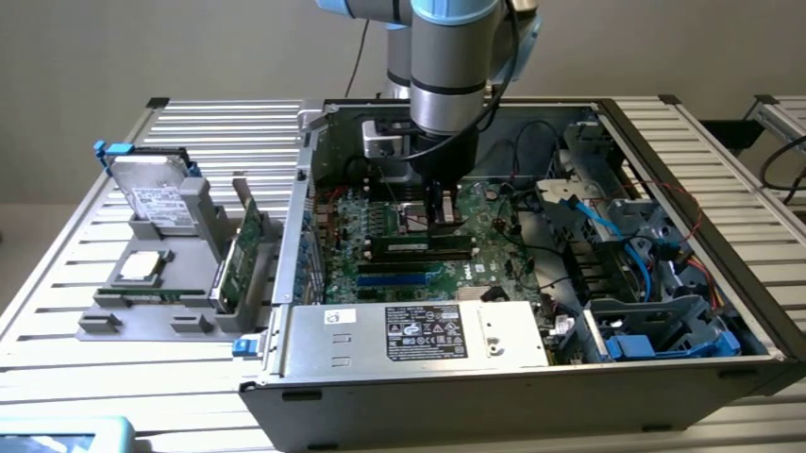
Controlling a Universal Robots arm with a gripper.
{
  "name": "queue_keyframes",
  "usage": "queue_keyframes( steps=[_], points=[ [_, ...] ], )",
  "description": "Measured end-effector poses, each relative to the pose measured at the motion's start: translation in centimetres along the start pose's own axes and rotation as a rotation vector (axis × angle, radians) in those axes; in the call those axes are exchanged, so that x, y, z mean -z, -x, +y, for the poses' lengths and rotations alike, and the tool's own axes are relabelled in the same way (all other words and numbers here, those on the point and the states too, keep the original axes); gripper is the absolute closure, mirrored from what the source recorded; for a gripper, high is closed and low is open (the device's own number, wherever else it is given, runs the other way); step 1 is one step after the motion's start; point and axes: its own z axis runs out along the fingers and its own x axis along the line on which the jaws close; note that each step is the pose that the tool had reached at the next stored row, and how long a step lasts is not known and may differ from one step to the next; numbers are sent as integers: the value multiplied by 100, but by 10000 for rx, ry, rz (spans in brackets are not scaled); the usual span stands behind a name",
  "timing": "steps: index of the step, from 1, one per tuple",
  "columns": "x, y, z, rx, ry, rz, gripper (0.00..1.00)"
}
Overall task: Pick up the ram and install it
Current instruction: 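Insert the ram into the slot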
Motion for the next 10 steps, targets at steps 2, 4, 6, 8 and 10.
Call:
queue_keyframes(
  steps=[2, 4, 6, 8, 10],
  points=[
    [-2, 4, 1, 2, -2, -1, 86],
    [-2, 4, 1, 7, -4, 3, 86],
    [-5, 5, 2, 14, -6, 3, 86],
    [-11, 8, 2, 20, -11, 0, 86],
    [-13, 9, 2, 28, -14, 2, 86]
  ],
)
